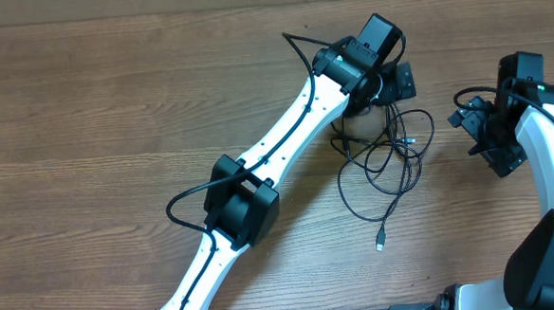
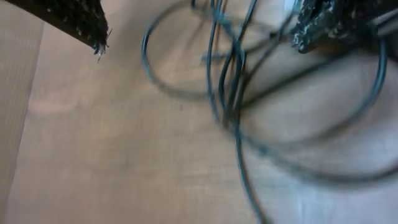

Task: Untangle cables
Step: 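Lower the left gripper to the cable pile and grasp a cable, then lift the grasped cable with the left gripper above the pile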

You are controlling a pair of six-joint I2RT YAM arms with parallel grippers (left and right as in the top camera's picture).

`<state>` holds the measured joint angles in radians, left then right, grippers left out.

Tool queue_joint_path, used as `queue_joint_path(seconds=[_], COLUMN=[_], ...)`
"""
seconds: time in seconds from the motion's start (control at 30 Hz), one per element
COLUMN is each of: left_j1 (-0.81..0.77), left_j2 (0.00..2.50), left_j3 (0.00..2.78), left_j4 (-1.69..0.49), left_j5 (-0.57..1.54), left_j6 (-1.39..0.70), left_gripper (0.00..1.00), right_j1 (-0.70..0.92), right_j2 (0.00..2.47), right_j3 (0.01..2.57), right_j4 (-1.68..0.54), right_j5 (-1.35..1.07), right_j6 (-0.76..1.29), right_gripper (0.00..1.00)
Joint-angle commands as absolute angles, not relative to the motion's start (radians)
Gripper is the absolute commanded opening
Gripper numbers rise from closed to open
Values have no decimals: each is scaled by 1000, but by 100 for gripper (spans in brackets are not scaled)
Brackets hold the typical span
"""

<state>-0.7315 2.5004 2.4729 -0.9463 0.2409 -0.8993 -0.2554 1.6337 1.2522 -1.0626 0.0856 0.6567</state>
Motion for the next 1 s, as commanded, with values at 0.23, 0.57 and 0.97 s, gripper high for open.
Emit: queue_joint_path(seconds=[0.23,0.57,0.97], left_j1=[-750,-749,-768], left_j2=[2611,2646,2646], left_j3=[2475,2475,2475], left_j4=[-759,-705,-698], left_j5=[149,68,12], left_j6=[-932,-903,-868], left_gripper=[75,46,40], right_j1=[-262,-262,-262], right_j2=[1612,1613,1613], right_j3=[1275,1272,1271], right_j4=[-1048,-1030,-1027], right_j5=[91,91,90], right_j6=[653,653,653], right_gripper=[100,100,100])
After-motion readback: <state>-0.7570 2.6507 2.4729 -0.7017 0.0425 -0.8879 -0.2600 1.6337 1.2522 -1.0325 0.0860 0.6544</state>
